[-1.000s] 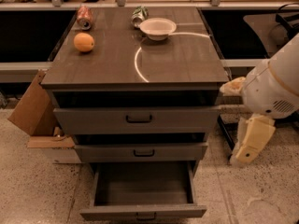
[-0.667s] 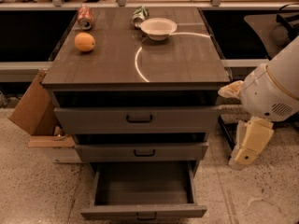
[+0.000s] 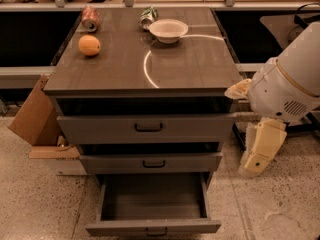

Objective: Close bottom drawer

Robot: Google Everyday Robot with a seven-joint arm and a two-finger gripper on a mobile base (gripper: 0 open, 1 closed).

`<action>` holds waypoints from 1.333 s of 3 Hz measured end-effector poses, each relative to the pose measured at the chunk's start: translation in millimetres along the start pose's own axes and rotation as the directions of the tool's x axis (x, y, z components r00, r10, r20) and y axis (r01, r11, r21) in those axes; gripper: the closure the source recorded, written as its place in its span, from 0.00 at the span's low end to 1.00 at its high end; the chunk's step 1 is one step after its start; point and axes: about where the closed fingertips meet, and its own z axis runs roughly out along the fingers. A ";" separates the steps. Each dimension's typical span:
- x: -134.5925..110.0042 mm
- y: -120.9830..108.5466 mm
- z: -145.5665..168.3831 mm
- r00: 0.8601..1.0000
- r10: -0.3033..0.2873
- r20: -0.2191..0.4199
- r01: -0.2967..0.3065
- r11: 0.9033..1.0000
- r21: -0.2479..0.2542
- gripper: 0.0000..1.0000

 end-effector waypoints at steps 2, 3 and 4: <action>18.8 2.5 71.3 0.994 -0.095 0.053 0.092 0.994 0.050 0.00; 18.8 2.5 71.3 0.994 -0.095 0.053 0.092 0.994 0.050 0.00; 17.9 3.1 73.3 0.991 -0.113 0.064 0.109 0.992 0.062 0.00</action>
Offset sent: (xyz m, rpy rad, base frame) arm 0.0044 0.0135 -0.1289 0.0868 -0.1037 0.0992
